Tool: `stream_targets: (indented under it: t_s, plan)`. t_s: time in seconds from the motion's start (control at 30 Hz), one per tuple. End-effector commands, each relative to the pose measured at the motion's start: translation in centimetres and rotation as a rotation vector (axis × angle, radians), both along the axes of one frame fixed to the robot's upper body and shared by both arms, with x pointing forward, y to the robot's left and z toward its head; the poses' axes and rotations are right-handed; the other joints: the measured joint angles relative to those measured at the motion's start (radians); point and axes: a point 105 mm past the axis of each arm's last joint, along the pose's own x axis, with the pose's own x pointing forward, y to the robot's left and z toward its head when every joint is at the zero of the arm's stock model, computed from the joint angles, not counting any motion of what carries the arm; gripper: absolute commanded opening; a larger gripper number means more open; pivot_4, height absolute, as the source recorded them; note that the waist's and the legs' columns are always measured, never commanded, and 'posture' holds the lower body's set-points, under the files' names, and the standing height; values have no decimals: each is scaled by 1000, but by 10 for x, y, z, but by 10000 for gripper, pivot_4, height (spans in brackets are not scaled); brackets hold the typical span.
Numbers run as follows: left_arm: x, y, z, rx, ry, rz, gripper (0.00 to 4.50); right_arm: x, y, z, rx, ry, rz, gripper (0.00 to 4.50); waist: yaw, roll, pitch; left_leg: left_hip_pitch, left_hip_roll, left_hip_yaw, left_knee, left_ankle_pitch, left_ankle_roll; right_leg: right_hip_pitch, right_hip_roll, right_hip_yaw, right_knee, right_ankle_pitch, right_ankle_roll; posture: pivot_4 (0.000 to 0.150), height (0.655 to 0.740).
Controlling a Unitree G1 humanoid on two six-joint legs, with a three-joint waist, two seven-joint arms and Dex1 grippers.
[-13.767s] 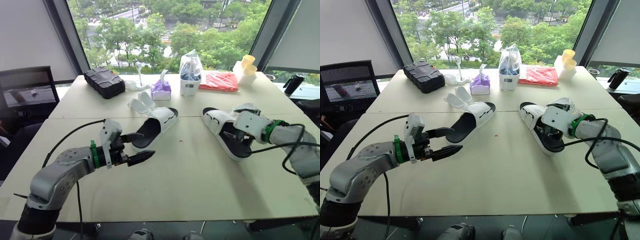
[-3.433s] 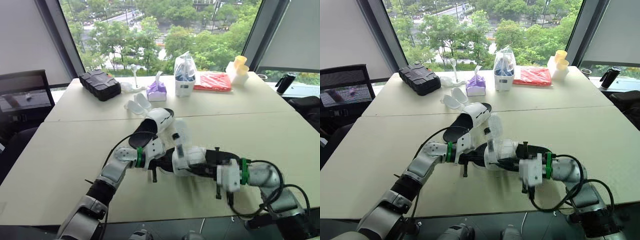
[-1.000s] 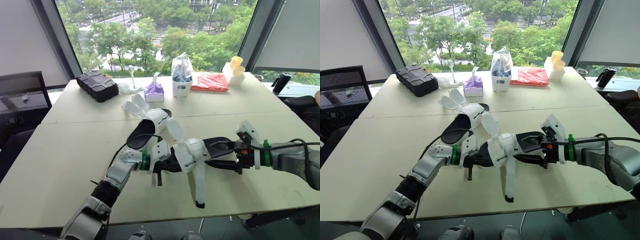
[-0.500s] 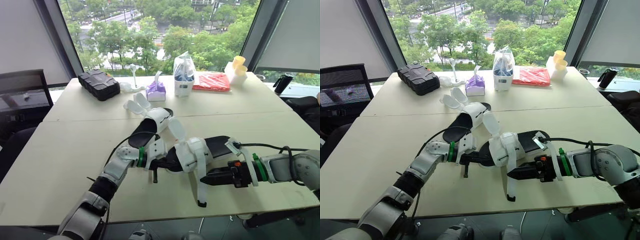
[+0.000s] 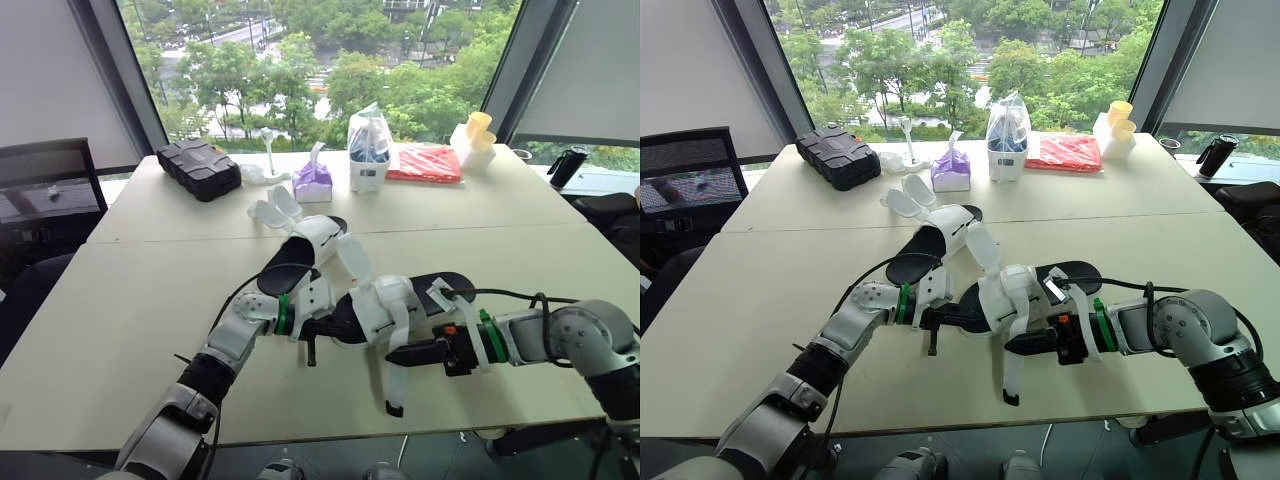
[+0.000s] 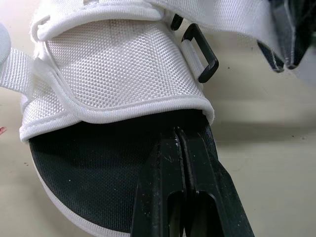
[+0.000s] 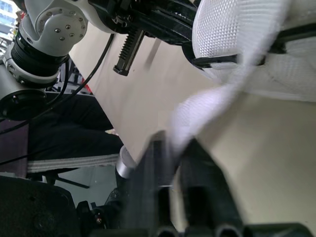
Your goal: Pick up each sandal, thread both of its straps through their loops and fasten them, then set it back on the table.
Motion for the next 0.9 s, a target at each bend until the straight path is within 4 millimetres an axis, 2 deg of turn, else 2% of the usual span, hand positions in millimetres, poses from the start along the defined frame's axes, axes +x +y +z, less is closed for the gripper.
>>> stream_targets:
  t_s: [0.03,0.17,0.3,0.5,0.67,0.9]
  plan:
    - [-1,6,-12,47,22,22,0,5,-5,23,4,-68,22,422,0,0,0,0,0,0,0,0,0,0,0,0,0,0,0,1500,7400]
    - [-2,5,-11,45,22,24,0,11,-7,40,5,-111,50,422,0,0,0,0,0,0,0,0,0,0,0,0,0,0,0,1500,7400]
    - [-2,4,-11,41,20,25,0,29,-9,60,-5,-203,69,422,-2,0,0,0,0,0,0,0,0,0,1,-1,0,0,0,1500,7400]
    - [-2,4,-11,43,19,24,0,46,-12,70,-26,-255,93,422,-1,0,0,0,0,1,-1,0,0,-1,1,-1,0,0,0,1500,7400]
    - [-6,6,-18,99,-12,-11,0,87,-13,88,-83,-304,119,422,-11,3,0,0,0,3,0,0,0,-1,1,1,0,2,1,1500,7400]
    - [-6,3,-19,107,-35,-18,0,115,-8,93,-146,-287,171,422,-5,3,0,0,0,2,-1,0,-1,-2,2,0,1,3,1,1500,7400]
